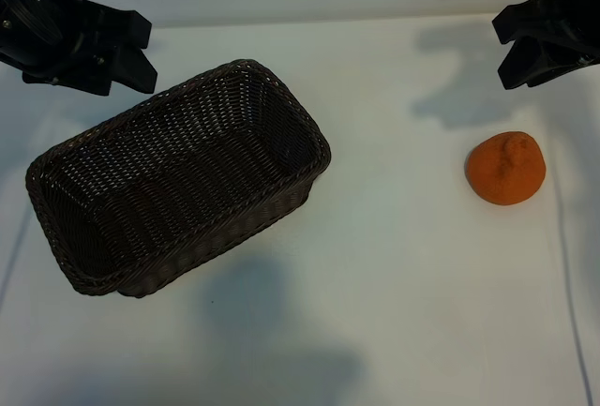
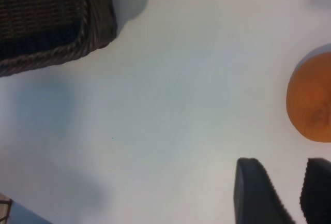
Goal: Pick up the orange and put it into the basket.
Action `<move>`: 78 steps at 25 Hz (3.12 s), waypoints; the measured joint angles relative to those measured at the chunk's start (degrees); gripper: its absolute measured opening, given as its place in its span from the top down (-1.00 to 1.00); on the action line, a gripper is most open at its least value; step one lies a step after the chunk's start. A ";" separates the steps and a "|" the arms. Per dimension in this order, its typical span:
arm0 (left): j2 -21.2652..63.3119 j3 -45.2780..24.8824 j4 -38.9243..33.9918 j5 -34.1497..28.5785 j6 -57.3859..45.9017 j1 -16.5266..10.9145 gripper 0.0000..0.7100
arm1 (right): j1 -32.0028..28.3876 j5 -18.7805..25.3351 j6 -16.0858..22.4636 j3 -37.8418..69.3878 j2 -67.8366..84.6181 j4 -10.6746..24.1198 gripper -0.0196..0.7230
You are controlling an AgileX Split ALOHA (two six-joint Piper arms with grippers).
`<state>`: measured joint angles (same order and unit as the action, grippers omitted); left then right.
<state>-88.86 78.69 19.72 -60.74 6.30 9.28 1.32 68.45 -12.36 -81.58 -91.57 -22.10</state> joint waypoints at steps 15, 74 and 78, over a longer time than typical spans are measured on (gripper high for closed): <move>0.00 0.00 0.00 0.00 0.00 0.00 -0.48 | 0.00 0.00 -0.02 0.00 0.00 0.00 0.26; 11.79 -15.40 -14.98 -0.75 -25.23 -12.01 -0.48 | 0.00 -0.11 -3.38 0.00 0.00 0.06 0.26; 11.79 -15.40 -14.98 -0.99 -26.01 -12.01 -0.48 | 0.00 -0.21 -3.38 0.00 0.00 0.06 0.26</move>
<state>-77.07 63.29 4.74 -61.73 -19.71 -2.73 1.32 68.23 -15.74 -81.58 -91.57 -22.04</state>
